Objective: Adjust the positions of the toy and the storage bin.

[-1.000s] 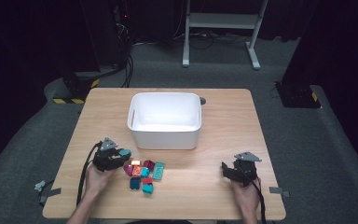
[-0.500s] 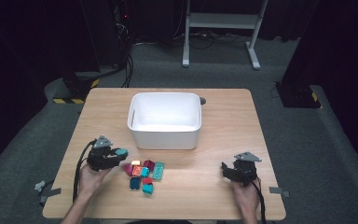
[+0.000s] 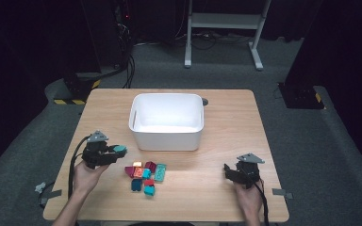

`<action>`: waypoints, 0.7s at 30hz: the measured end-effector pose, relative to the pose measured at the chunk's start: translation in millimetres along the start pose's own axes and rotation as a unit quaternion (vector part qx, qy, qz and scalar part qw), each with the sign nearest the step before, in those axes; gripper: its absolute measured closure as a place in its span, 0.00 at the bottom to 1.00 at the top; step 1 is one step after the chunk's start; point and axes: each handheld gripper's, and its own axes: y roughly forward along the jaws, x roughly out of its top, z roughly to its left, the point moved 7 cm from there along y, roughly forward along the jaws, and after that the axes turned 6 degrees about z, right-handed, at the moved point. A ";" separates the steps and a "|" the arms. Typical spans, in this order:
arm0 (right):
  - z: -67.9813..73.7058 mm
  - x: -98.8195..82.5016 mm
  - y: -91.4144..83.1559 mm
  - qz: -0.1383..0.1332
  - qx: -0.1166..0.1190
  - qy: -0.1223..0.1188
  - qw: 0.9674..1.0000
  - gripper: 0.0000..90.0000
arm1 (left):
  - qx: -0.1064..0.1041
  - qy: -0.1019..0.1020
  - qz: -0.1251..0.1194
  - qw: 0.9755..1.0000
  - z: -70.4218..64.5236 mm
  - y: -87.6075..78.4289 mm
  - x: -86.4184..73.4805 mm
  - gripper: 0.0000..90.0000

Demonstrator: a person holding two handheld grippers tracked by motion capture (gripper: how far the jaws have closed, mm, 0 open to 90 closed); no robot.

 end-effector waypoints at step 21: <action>0.5 -0.1 0.0 0.000 0.001 0.001 1.000 0.29 | -0.011 0.020 -0.032 0.999 -3.3 -31.8 51.1 0.65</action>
